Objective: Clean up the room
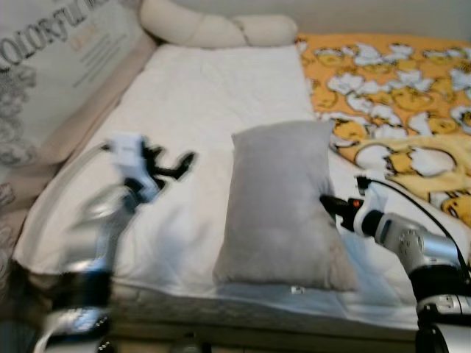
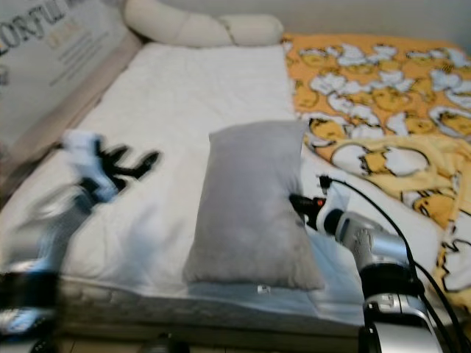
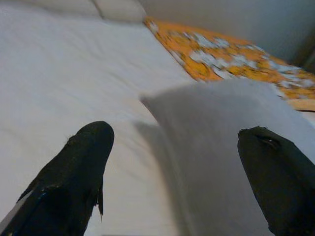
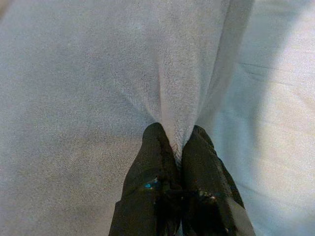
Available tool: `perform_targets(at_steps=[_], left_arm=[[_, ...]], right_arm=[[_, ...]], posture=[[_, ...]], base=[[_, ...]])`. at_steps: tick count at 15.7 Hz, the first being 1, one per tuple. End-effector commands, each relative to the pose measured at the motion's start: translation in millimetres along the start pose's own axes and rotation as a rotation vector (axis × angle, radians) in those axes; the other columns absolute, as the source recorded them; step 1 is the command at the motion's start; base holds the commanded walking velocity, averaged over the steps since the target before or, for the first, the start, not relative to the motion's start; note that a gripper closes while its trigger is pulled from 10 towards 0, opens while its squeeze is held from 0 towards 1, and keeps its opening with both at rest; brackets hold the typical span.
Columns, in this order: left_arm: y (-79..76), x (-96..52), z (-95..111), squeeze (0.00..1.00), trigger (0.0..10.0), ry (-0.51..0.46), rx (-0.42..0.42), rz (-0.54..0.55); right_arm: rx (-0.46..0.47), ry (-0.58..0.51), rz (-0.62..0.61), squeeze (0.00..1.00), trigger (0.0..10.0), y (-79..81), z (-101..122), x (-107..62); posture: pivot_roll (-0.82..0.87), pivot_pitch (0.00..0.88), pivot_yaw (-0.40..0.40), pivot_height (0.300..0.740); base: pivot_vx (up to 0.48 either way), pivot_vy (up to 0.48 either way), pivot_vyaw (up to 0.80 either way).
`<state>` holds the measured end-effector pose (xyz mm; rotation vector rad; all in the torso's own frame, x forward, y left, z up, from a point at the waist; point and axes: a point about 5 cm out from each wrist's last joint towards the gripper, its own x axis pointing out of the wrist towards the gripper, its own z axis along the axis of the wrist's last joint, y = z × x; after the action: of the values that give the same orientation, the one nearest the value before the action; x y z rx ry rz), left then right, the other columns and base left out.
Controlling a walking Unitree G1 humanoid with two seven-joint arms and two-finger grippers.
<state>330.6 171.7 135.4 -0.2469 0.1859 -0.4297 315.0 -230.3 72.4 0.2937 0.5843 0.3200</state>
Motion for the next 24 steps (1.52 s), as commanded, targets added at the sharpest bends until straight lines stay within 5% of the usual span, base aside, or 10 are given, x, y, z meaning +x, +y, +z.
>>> perform_targets(at_steps=[1,2,3,4,5,8,12,15,23,24], left_arm=[[2.7,3.3,-7.6,0.00,10.0,0.028,-0.048,0.009],[-0.9,14.6,-18.8,0.00,10.0,0.042,-0.130,-0.003],[-3.8,25.6,-33.1,0.00,10.0,0.061,-0.159,-0.006],[-5.6,29.7,-42.3,0.95,10.0,0.090,-0.188,-0.007],[-6.2,31.7,-48.1,1.00,10.0,0.100,-0.219,-0.003],[-15.0,38.6,-63.3,1.00,10.0,0.095,-0.342,-0.020],[-53.0,51.3,-87.3,1.00,10.0,0.113,-0.532,-0.134],[-74.4,54.3,-102.6,1.00,10.0,0.163,-0.533,-0.169],[-100.2,58.1,-112.9,1.00,10.0,0.193,-0.533,-0.237],[-105.3,57.8,-115.2,0.31,6.7,0.207,-0.541,-0.267]], right_arm=[[-0.027,0.007,-0.048,0.00,5.0,-6.7,-2.1,-2.2],[-0.033,0.001,-0.086,0.00,10.0,-10.4,-3.7,-1.1],[-0.035,-0.014,-0.124,0.00,10.0,-12.2,-4.9,2.2],[-0.008,-0.032,-0.116,0.00,10.0,-11.3,-4.9,4.1],[0.020,-0.050,-0.106,1.00,10.0,-10.7,-4.9,5.2],[0.113,-0.107,-0.081,1.00,10.0,-13.8,-7.0,4.3],[0.268,-0.185,-0.042,1.00,10.0,-21.2,-16.4,-4.9],[0.357,-0.204,0.022,1.00,10.0,-20.8,-24.2,-8.8],[0.537,-0.153,0.187,1.00,10.0,-10.8,-38.3,-12.2],[0.554,-0.150,0.223,0.60,10.0,-5.8,-39.3,-11.1]], posture=[[0.00,0.000,0.046,0.740],[-0.01,0.000,0.049,0.740],[-0.02,0.000,0.052,0.740],[-0.04,0.000,0.056,0.740],[-0.05,0.000,0.057,0.740],[-0.07,0.000,0.062,0.740],[-0.09,0.045,0.080,0.740],[-0.10,0.053,0.085,0.740],[-0.11,0.067,0.065,0.740],[-0.11,0.065,0.066,0.740]], base=[[0.000,0.000,0.00],[0.000,0.000,0.00],[0.000,0.000,0.00],[0.000,0.000,0.00],[0.000,0.000,0.00],[0.000,0.000,0.00],[0.000,0.000,0.00],[0.000,0.000,0.00],[0.000,0.000,0.00],[0.000,0.000,0.00]])
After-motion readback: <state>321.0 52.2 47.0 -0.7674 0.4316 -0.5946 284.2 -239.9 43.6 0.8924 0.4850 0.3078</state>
